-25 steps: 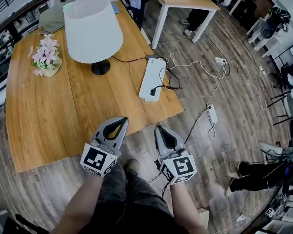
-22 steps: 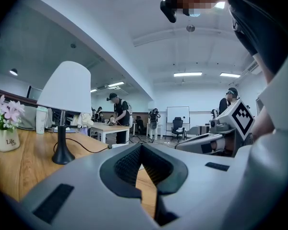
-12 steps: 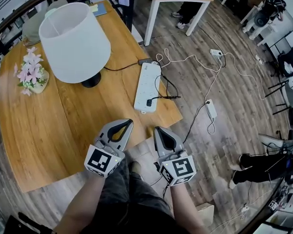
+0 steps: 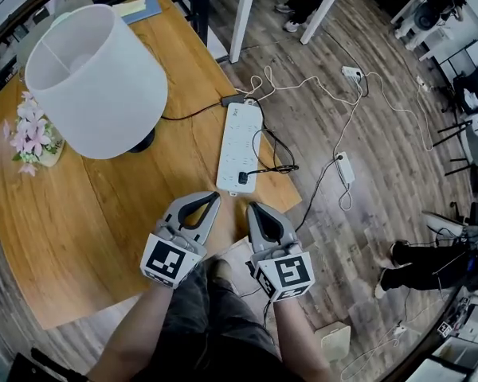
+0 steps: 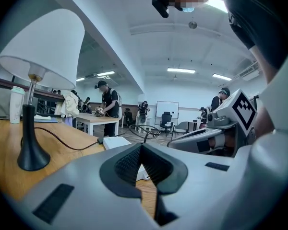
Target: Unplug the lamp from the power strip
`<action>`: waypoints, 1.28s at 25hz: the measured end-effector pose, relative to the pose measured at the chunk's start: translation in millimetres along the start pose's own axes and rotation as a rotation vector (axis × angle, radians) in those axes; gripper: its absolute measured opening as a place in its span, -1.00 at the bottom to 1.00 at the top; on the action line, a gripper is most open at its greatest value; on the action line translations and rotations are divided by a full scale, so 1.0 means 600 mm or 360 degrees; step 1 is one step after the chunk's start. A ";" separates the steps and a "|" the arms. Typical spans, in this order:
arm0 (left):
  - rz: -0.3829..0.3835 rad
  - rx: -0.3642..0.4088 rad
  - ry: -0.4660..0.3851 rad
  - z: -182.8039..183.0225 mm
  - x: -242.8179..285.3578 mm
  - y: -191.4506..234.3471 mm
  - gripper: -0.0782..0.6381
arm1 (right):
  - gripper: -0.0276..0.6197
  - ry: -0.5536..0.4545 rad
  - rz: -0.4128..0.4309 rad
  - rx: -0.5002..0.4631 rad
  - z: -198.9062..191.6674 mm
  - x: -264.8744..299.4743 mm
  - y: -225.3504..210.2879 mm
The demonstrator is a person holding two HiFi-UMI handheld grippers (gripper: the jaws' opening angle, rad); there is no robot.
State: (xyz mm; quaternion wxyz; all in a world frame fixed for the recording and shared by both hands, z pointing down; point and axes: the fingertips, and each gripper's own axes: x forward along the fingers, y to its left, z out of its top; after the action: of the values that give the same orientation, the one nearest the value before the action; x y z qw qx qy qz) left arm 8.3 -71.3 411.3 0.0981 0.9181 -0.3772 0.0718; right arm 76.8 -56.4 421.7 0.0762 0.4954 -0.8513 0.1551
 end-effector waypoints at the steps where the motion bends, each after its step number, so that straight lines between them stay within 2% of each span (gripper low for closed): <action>1: 0.0003 0.0010 -0.0007 -0.002 0.005 0.007 -0.79 | -0.89 0.0006 -0.0007 -0.0002 0.000 0.007 -0.002; 14: -0.0037 -0.0074 0.0100 -0.031 0.052 0.054 -0.79 | -0.85 0.0129 -0.0138 -0.0050 -0.014 0.069 -0.033; 15: -0.0038 -0.0050 0.0095 -0.030 0.055 0.056 -0.79 | -0.69 0.0134 -0.0137 -0.0044 -0.015 0.072 -0.034; 18: -0.0053 0.0086 0.0127 -0.032 0.068 0.057 -0.79 | -0.68 0.0133 -0.0161 -0.0033 -0.012 0.080 -0.037; 22: -0.0080 0.0314 0.0293 -0.045 0.084 0.049 -0.79 | -0.63 0.0148 -0.0198 -0.0036 -0.012 0.089 -0.040; 24: -0.0086 0.0387 0.0347 -0.051 0.090 0.048 -0.79 | -0.61 0.0155 -0.0218 -0.0042 -0.012 0.090 -0.038; 28: -0.0073 0.0407 0.0375 -0.052 0.098 0.056 -0.79 | -0.60 0.0159 -0.0259 -0.0089 -0.001 0.096 -0.032; 32: -0.0066 0.0383 0.0386 -0.052 0.104 0.067 -0.79 | -0.57 0.0160 -0.0251 -0.0046 -0.001 0.102 -0.026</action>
State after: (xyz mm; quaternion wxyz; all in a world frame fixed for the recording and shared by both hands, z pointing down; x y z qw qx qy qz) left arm 22.0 -133.9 459.5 0.0338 0.9155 -0.3322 0.2245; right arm 59.8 -113.4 442.6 0.1378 0.5513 -0.8070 0.1608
